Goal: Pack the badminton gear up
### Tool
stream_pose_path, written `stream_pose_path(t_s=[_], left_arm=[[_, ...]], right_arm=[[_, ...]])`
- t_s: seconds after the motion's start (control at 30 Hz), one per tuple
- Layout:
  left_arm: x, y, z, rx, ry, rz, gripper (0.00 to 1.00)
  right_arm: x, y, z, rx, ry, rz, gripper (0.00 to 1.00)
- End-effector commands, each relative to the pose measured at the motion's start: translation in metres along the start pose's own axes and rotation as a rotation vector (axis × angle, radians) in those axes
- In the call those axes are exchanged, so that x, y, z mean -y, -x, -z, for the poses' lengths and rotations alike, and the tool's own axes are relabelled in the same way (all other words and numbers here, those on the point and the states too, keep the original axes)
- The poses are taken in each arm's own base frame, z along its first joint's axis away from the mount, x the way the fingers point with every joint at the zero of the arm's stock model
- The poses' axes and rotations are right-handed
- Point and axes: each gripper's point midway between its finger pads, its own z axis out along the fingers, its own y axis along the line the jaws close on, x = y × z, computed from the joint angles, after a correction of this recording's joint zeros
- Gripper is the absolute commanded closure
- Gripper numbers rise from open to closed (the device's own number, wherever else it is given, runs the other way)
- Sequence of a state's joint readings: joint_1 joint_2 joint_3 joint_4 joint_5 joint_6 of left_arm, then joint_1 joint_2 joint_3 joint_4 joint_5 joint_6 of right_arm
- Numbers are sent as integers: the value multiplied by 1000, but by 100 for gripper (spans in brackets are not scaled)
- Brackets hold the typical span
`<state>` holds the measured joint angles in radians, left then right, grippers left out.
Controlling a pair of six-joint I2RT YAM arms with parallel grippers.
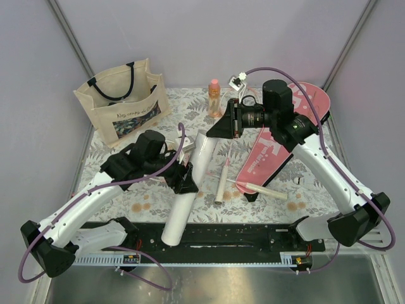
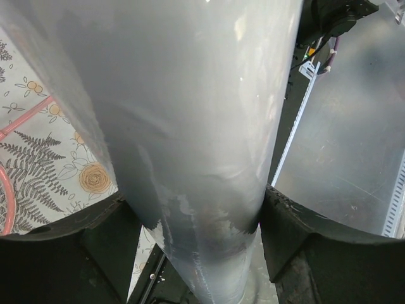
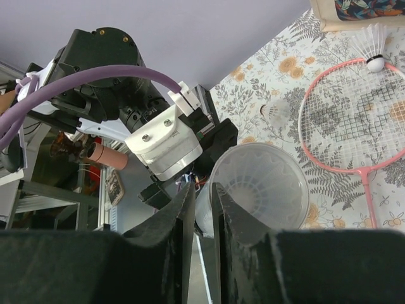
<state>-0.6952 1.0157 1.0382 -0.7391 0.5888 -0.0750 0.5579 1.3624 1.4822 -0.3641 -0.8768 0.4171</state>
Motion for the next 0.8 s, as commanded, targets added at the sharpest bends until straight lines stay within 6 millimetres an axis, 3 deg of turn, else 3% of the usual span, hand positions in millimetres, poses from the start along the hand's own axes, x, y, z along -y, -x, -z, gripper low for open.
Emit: stream_pose_path(t_s=[0.0, 0.23, 0.4, 0.53, 0.6, 0.77], left_arm=[[0, 16, -2, 69, -5, -51, 41], [1, 18, -2, 75, -14, -55, 42], [0, 22, -3, 85, -9, -67, 41], [-2, 25, -4, 86, 0, -66, 41], [-5, 24, -5, 82, 10, -67, 42], [-9, 22, -8, 70, 22, -57, 43]], right_arm=[[-5, 1, 7, 8, 29, -19, 75], [6, -16, -1, -30, 54, -86, 64], [14, -29, -2, -59, 53, -113, 65], [18, -37, -2, -78, 47, -109, 78], [19, -35, -1, -74, 41, -107, 100], [22, -24, 10, -34, 22, -110, 100]])
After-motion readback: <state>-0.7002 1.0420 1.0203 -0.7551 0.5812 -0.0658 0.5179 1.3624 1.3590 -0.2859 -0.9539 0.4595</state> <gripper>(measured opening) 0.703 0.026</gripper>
